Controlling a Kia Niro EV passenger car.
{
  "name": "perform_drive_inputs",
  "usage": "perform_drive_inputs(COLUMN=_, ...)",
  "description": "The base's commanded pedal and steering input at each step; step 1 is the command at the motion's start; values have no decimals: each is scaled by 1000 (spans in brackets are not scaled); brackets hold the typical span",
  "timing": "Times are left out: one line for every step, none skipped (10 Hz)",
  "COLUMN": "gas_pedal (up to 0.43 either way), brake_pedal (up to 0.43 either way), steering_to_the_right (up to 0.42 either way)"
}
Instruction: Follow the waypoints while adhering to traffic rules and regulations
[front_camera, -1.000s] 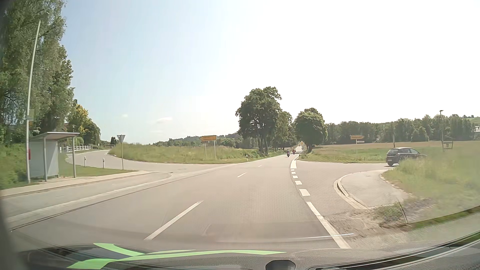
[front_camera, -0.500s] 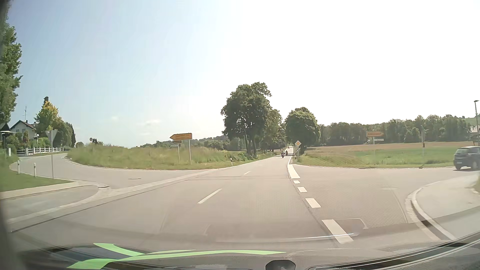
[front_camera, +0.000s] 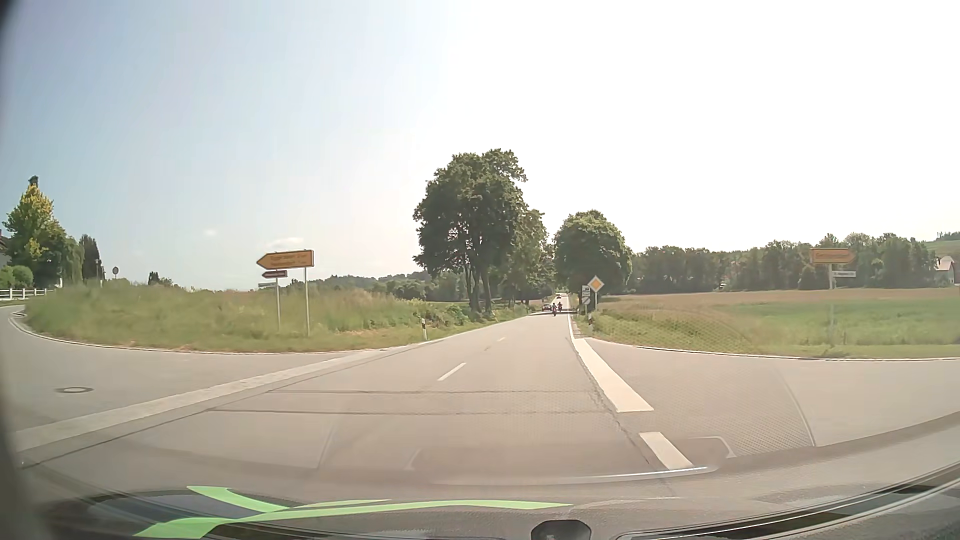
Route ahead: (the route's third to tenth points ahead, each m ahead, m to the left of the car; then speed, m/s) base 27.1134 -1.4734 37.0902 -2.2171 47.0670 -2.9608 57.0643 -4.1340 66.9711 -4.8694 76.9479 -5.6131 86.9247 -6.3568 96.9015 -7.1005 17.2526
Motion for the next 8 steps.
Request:
perform_drive_inputs(gas_pedal=197, brake_pedal=0, steering_to_the_right=17)
perform_drive_inputs(gas_pedal=197, brake_pedal=0, steering_to_the_right=17)
perform_drive_inputs(gas_pedal=197, brake_pedal=0, steering_to_the_right=17)
perform_drive_inputs(gas_pedal=197, brake_pedal=0, steering_to_the_right=17)
perform_drive_inputs(gas_pedal=197, brake_pedal=0, steering_to_the_right=17)
perform_drive_inputs(gas_pedal=189, brake_pedal=0, steering_to_the_right=16)
perform_drive_inputs(gas_pedal=189, brake_pedal=0, steering_to_the_right=16)
perform_drive_inputs(gas_pedal=189, brake_pedal=0, steering_to_the_right=16)
